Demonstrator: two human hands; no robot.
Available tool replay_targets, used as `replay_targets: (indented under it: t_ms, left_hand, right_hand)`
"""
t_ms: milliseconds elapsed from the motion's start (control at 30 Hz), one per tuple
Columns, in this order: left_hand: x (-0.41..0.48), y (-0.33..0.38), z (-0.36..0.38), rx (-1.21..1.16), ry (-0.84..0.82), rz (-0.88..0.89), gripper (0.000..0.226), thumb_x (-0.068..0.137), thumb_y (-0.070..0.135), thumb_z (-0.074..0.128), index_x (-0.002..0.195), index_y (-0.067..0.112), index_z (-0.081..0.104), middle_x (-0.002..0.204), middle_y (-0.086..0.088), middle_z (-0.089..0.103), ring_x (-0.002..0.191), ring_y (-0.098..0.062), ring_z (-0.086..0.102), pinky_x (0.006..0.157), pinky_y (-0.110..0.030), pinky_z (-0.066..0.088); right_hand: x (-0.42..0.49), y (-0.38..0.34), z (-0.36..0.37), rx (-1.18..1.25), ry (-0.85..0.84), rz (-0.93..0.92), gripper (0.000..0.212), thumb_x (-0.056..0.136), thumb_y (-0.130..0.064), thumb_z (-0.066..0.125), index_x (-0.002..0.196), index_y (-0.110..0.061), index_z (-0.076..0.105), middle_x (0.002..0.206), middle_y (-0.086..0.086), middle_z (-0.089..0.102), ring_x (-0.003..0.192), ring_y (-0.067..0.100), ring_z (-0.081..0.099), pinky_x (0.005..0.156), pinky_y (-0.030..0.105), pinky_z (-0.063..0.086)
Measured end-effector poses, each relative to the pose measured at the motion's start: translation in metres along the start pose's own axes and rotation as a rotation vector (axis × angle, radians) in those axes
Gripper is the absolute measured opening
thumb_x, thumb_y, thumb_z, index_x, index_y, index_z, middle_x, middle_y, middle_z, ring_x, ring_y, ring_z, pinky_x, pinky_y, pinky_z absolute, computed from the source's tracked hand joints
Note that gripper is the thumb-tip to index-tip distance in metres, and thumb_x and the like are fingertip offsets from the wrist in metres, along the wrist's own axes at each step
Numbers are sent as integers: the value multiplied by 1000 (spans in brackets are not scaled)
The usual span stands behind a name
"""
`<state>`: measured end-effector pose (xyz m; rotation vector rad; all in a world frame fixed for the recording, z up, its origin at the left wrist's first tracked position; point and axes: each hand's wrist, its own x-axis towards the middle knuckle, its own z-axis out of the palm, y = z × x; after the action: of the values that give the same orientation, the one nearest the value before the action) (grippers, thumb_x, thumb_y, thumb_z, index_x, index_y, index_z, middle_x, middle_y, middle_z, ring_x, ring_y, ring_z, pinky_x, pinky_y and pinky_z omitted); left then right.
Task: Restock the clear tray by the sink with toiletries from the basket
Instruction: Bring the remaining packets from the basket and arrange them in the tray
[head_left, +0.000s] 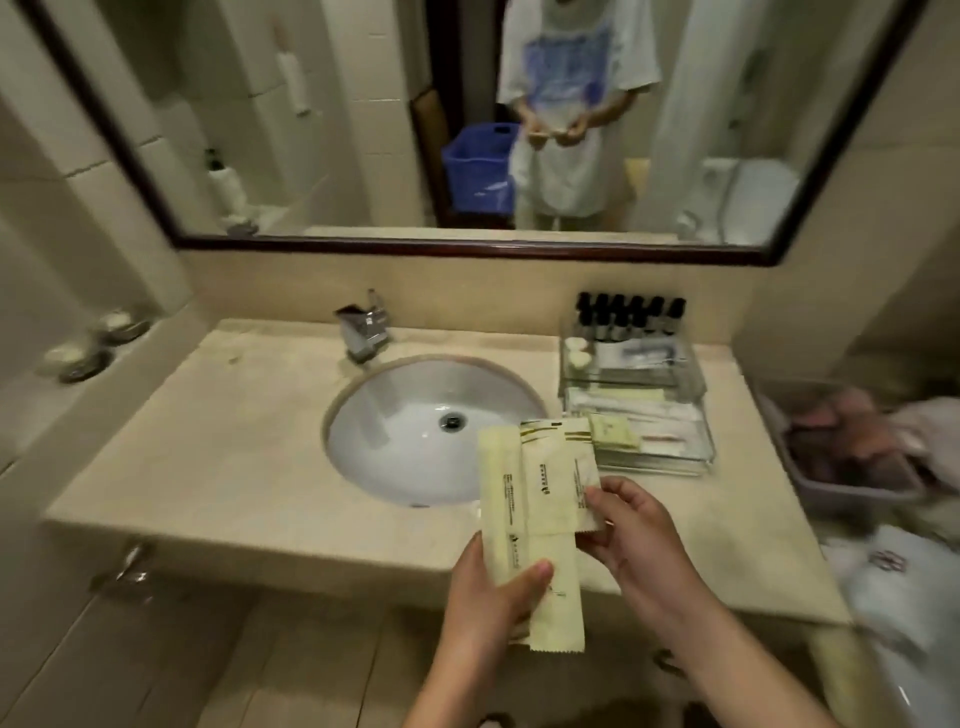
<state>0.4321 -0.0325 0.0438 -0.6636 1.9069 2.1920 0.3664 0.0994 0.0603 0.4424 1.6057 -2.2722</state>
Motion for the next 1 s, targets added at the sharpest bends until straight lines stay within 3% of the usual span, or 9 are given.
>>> replay_targets:
  t_ms: [167, 367, 567, 733, 800, 900, 1000]
  left_hand:
    - [54, 12, 6, 144, -211, -53, 39, 75, 14, 76, 108, 23, 59, 100, 4, 72, 90, -13, 69, 62, -24, 57]
    - [84, 11, 17, 222, -362, -153, 43, 73, 14, 78, 109, 22, 57, 98, 3, 72, 90, -14, 69, 68, -27, 57]
    - [112, 15, 10, 253, -307, -190, 34, 74, 9, 76, 99, 23, 58, 90, 4, 70, 78, -11, 67, 48, -14, 49]
    - [145, 14, 6, 263, -231, -232, 27, 76, 15, 76, 98, 20, 61, 84, 1, 72, 73, -17, 67, 50, -23, 48]
    - [159, 14, 7, 262, -195, -246, 24, 78, 14, 74, 99, 16, 61, 72, 0, 69, 58, -16, 59, 46, -22, 42]
    - [182, 13, 18, 246, -140, -240, 24, 80, 11, 72, 101, 14, 61, 73, -6, 67, 57, -19, 52, 46, -22, 38]
    - [204, 14, 36, 216, -95, -238, 23, 81, 11, 71, 100, 15, 60, 75, -6, 67, 58, -18, 52, 47, -24, 38]
  right_hand:
    - [20, -8, -11, 124, 219, -9, 11, 92, -2, 51, 82, -5, 55, 73, 8, 74, 70, 21, 71, 61, 31, 60]
    - [22, 2, -36, 223, 401, 30, 6, 91, -3, 51, 93, -1, 56, 94, 19, 70, 90, 31, 67, 69, 39, 59]
    - [40, 8, -54, 226, 506, 53, 5, 92, -2, 50, 90, -2, 55, 96, 22, 67, 85, 32, 63, 68, 37, 54]
    - [68, 12, -68, 141, 548, 69, 4, 92, -4, 52, 95, -3, 55, 94, 18, 69, 84, 29, 65, 73, 36, 55]
    - [84, 9, -75, 114, 551, 77, 5, 92, -4, 52, 95, -5, 56, 93, 15, 68, 83, 27, 66, 70, 33, 56]
    - [116, 1, -92, 46, 535, 104, 6, 93, -3, 52, 92, -8, 55, 91, 12, 68, 79, 23, 66, 64, 30, 55]
    - [155, -7, -114, -102, 526, 112, 9, 92, -3, 52, 91, -11, 56, 94, 14, 68, 81, 27, 66, 66, 38, 55]
